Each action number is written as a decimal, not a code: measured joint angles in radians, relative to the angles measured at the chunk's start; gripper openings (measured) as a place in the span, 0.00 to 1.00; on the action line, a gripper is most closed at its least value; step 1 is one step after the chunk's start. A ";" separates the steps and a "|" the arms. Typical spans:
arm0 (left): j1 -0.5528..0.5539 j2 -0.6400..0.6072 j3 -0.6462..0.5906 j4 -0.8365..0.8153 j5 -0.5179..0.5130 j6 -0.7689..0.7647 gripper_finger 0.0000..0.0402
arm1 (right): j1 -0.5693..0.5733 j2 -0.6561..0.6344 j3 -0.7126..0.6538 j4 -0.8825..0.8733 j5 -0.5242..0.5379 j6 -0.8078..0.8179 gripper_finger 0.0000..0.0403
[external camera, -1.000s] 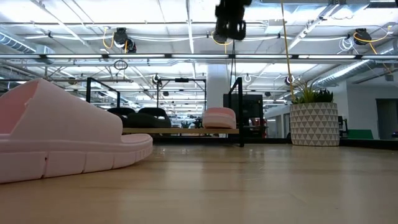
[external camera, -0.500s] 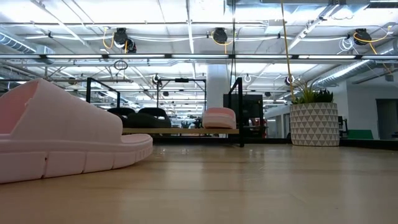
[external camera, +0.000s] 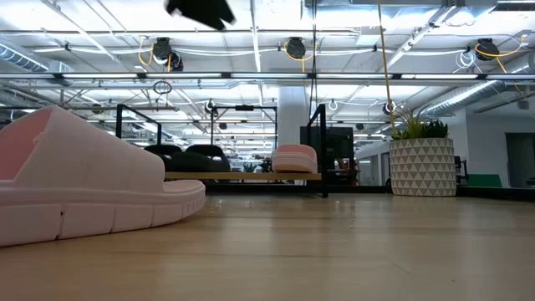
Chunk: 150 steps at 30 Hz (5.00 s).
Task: Pick and place slides into the shelf
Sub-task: Adjust the pink slipper on the shelf, then put the pink slipper on the shelf
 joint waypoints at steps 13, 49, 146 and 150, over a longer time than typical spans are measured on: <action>0.244 0.355 0.000 0.369 0.341 -0.185 0.57 | -0.041 -0.027 -0.083 -0.001 0.000 -0.185 0.23; 0.355 0.421 -0.045 0.254 0.399 -0.441 0.57 | -0.041 -0.086 -0.083 -0.001 -0.004 -0.238 0.23; 0.357 0.516 -0.045 0.432 0.446 -0.507 0.57 | -0.041 -0.086 -0.083 0.001 -0.004 -0.286 0.23; 0.365 0.479 -0.044 0.379 0.434 -0.464 0.57 | -0.041 -0.086 -0.083 -0.001 -0.004 -0.286 0.23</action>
